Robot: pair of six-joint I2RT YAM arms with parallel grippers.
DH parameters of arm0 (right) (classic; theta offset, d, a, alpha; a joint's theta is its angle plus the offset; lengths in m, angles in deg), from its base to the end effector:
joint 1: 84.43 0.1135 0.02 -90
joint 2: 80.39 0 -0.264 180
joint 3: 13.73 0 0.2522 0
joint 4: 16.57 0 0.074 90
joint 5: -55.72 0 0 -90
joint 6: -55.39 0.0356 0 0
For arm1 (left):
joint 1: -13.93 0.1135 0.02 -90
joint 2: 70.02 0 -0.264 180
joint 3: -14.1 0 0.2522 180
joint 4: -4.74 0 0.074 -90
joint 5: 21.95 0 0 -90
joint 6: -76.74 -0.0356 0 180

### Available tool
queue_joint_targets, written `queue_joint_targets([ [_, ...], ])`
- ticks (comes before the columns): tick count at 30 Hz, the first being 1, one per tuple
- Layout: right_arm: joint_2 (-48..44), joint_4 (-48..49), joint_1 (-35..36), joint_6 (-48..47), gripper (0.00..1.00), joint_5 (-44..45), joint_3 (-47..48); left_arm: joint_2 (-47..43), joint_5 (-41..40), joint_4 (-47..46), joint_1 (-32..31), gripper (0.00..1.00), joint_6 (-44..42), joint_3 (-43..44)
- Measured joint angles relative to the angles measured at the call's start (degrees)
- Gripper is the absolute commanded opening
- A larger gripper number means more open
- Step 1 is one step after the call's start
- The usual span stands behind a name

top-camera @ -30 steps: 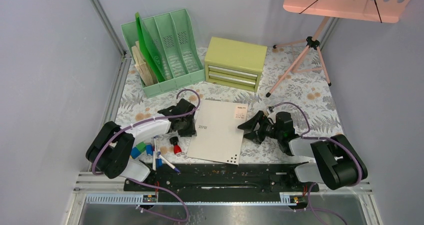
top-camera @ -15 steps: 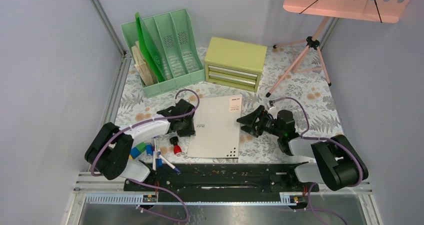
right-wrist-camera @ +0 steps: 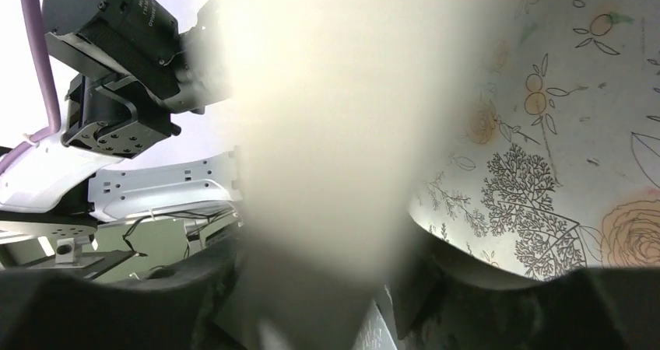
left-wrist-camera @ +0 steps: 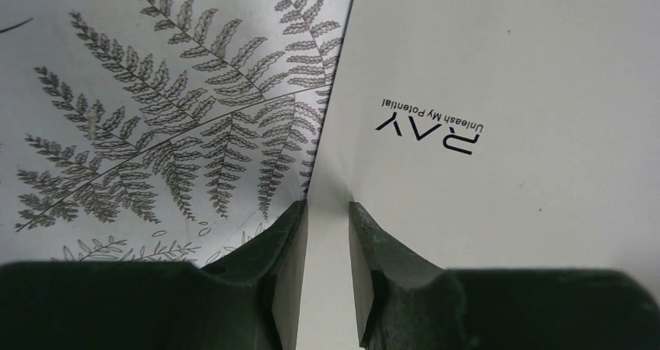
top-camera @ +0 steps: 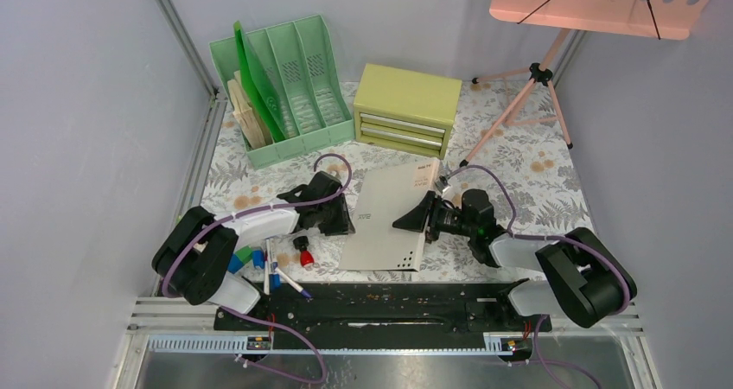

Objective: Organize the desk
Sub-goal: Pick up the folder from the corner of the board.

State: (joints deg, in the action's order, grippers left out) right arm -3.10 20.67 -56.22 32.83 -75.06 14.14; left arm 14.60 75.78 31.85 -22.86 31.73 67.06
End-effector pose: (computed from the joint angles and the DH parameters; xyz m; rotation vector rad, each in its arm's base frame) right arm 0.1870 0.1267 0.1582 0.1086 2.1324 1.7337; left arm 0.2106 -0.1635 0.1505 -0.1445 2.7412 -0.6423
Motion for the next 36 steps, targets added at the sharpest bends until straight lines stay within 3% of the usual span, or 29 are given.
queue_joint_targets([
  [4, -1.53, -4.07, 0.09, -1.22, 0.37, -0.04, 1.07, -0.09, 0.68, -1.07, 0.00, 0.29, 0.22, -0.42],
  [7, -5.44, -12.39, 0.24, -4.42, 0.27, 1.20, 1.88, -0.50, 0.83, -1.68, -0.02, 0.33, 0.46, -1.01],
  [13, -15.76, -34.69, 0.85, -13.09, 0.07, 4.31, 5.57, -3.56, 0.76, -0.50, -0.79, 0.49, 0.20, -2.71],
  [16, -19.85, -41.24, 1.09, -16.83, 0.00, 4.96, 7.96, -8.35, 0.20, 2.93, -1.20, 0.58, -0.33, -3.34],
  [23, -25.27, -49.59, 1.18, -22.10, 0.00, 5.18, 12.17, -23.34, -1.57, 6.64, -1.29, 0.84, -2.34, -2.91],
  [36, -36.61, -65.99, 1.27, -27.17, 0.00, 5.53, 22.67, -39.60, 4.07, 7.45, -0.98, 0.99, -3.78, 0.00],
])
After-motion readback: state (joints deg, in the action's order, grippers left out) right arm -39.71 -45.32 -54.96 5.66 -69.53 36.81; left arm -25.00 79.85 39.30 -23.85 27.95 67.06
